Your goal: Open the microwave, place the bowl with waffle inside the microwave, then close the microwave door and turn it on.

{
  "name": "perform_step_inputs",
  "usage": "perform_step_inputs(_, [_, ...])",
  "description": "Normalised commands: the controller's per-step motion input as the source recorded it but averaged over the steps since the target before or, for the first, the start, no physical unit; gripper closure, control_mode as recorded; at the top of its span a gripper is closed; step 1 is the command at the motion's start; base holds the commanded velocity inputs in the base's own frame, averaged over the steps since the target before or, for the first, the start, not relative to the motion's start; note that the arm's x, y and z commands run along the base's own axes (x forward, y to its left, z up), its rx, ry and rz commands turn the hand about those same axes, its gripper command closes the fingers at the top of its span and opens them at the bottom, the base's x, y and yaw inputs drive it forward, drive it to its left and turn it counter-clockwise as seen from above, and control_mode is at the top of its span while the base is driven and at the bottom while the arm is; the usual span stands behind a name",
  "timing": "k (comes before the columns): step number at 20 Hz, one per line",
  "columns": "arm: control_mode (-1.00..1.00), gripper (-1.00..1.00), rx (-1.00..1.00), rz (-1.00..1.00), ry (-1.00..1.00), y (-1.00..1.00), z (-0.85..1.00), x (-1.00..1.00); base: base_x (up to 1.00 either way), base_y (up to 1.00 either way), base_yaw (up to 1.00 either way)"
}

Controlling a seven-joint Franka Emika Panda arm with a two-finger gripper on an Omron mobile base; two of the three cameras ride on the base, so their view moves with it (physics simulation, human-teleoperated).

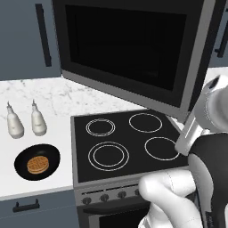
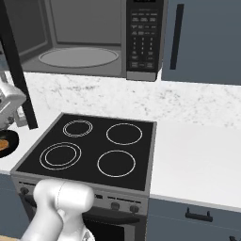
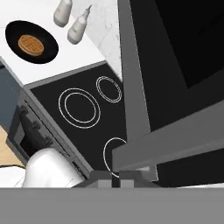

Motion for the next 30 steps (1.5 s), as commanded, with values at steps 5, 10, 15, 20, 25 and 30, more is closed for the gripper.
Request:
perform_step_inputs(5, [-1.00,1.00,-0.04,0.17,-0.11,0.96,-0.31,-0.93,0.00,0.00,0.00])
perform_step_inputs(10, [-1.00,1.00,0.12,0.21,-0.02,-0.28,0.09,-0.77,0.00,0.00,0.00])
perform_step_inputs(15, [-1.00,1.00,0.32,0.10,0.01,-1.00,0.40,-0.08,0.00,0.00,0.00])
perform_step_inputs(20, [-1.00,1.00,0.37,0.09,0.09,-1.00,0.54,0.02,0.00,0.00,0.00])
perform_step_inputs(25, [-1.00,1.00,0.33,0.17,-0.01,-0.81,0.26,0.14,0.00,0.00,0.00])
perform_step_inputs(30, [-1.00,1.00,0.35,0.18,-0.02,-0.02,0.00,0.59,0.00,0.00,0.00])
